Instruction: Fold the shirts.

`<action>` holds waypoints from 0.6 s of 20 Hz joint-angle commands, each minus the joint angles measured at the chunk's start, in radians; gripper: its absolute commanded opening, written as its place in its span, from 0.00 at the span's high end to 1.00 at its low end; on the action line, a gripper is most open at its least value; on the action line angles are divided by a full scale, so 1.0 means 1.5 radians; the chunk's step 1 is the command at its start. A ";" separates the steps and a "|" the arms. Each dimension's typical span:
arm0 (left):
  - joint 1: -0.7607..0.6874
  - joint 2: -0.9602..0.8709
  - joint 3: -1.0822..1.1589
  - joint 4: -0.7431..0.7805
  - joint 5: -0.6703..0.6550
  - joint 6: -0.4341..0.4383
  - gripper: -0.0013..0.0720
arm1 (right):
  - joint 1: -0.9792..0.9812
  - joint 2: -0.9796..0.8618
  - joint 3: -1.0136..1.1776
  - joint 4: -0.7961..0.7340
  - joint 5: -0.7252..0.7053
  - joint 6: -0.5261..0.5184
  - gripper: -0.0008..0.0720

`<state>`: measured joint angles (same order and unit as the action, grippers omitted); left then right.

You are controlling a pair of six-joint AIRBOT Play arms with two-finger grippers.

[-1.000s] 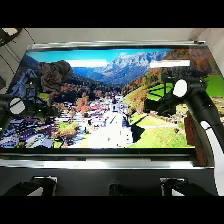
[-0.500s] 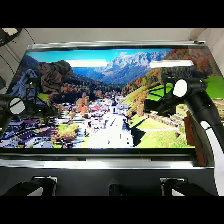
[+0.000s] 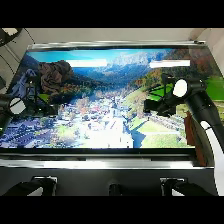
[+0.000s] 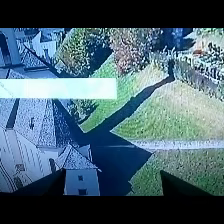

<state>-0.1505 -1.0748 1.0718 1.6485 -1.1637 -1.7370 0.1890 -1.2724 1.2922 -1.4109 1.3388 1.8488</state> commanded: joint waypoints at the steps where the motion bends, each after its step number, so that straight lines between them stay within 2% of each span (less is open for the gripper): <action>1: 0.000 -0.002 -0.001 -0.014 0.042 -0.001 0.24 | 0.000 -0.001 0.000 0.000 0.000 0.000 0.05; 3: -0.001 -0.007 0.000 -0.037 0.100 0.000 0.24 | 0.000 -0.001 0.000 0.000 0.000 0.000 0.05; 5: 0.009 -0.013 0.008 -0.032 0.224 -0.007 0.22 | 0.000 -0.001 0.000 0.000 0.000 0.000 0.05; 7: 0.047 -0.060 0.069 -0.032 0.289 -0.055 0.22 | 0.000 -0.001 0.000 0.000 0.000 0.000 0.05; 9: 0.109 -0.160 0.197 -0.033 0.266 -0.065 0.22 | 0.000 -0.001 0.000 0.000 0.000 0.000 0.05; 11: 0.178 -0.283 0.364 -0.033 0.192 -0.078 0.21 | 0.000 -0.001 0.000 0.000 0.000 0.000 0.05; 12: 0.212 -0.340 0.444 -0.033 0.149 -0.107 0.12 | 0.000 -0.001 0.000 0.000 0.000 0.000 0.05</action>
<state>0.0471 -1.3834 1.4635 1.6012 -0.8494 -1.8278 0.1886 -1.2724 1.2922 -1.4105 1.3388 1.8492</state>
